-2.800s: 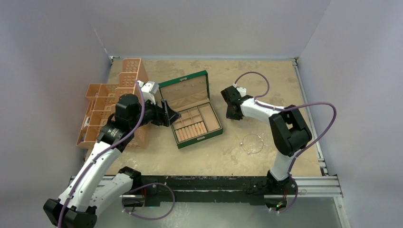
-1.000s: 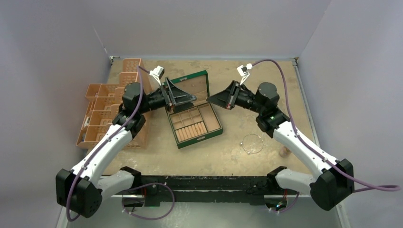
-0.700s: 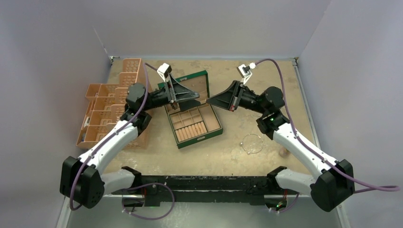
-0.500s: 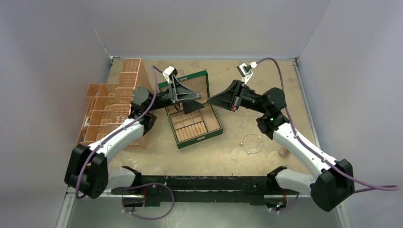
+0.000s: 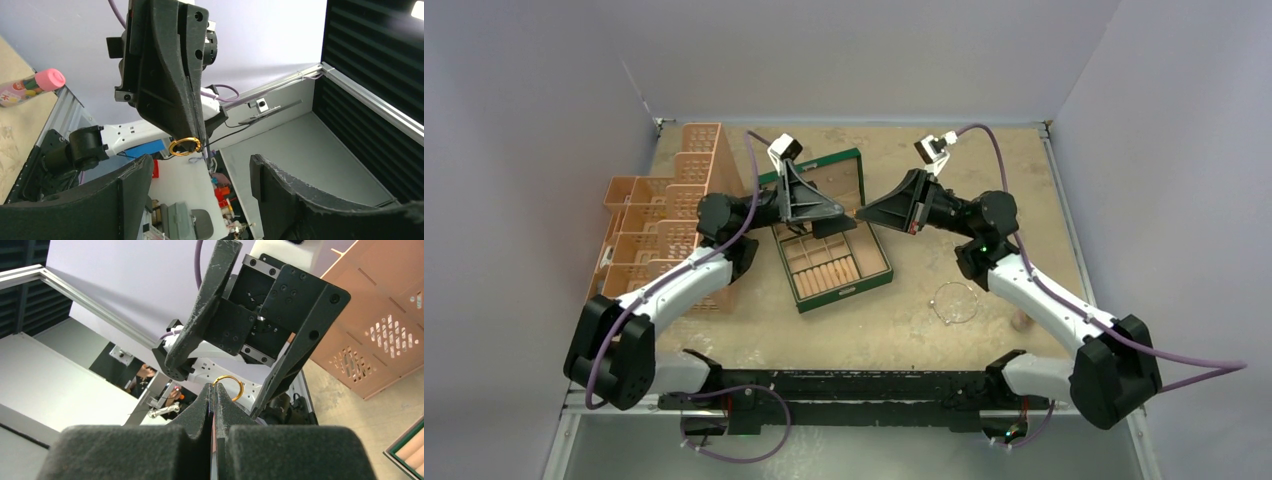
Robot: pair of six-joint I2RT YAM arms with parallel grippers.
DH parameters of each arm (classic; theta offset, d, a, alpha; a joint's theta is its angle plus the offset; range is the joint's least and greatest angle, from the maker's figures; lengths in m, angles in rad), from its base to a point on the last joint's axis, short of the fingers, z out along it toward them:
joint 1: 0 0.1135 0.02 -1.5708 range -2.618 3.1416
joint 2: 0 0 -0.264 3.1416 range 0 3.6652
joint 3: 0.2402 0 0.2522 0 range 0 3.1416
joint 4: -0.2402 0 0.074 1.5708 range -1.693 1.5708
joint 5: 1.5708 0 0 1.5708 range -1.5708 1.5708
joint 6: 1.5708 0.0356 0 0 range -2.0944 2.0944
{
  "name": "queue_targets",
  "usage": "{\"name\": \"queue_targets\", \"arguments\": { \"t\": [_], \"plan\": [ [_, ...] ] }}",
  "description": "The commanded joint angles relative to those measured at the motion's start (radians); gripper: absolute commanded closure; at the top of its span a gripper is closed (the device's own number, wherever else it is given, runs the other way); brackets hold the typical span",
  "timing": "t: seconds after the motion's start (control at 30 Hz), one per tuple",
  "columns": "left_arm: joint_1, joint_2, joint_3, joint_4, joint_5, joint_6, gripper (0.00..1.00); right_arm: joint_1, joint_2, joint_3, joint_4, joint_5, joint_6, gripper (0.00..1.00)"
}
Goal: Organize the mixed jewelry
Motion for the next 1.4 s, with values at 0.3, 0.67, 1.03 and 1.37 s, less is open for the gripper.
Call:
{"name": "queue_targets", "arguments": {
  "t": [0.3,0.67,1.03,1.37],
  "plan": [
    [-0.024,0.04,0.066,0.129,0.014,0.038,0.49,0.017,-0.007,-0.022,0.2,-0.043,0.13,1.0],
    [-0.042,0.043,0.067,0.146,0.033,0.074,0.62,0.038,-0.016,-0.098,0.351,0.017,0.265,1.0],
    [-0.053,0.038,0.053,0.181,0.053,0.078,0.58,0.039,0.016,-0.152,0.509,0.065,0.369,1.0],
    [-0.079,0.059,0.071,0.189,0.062,0.084,0.55,0.038,0.019,-0.15,0.498,0.07,0.364,1.0]
  ]
}}
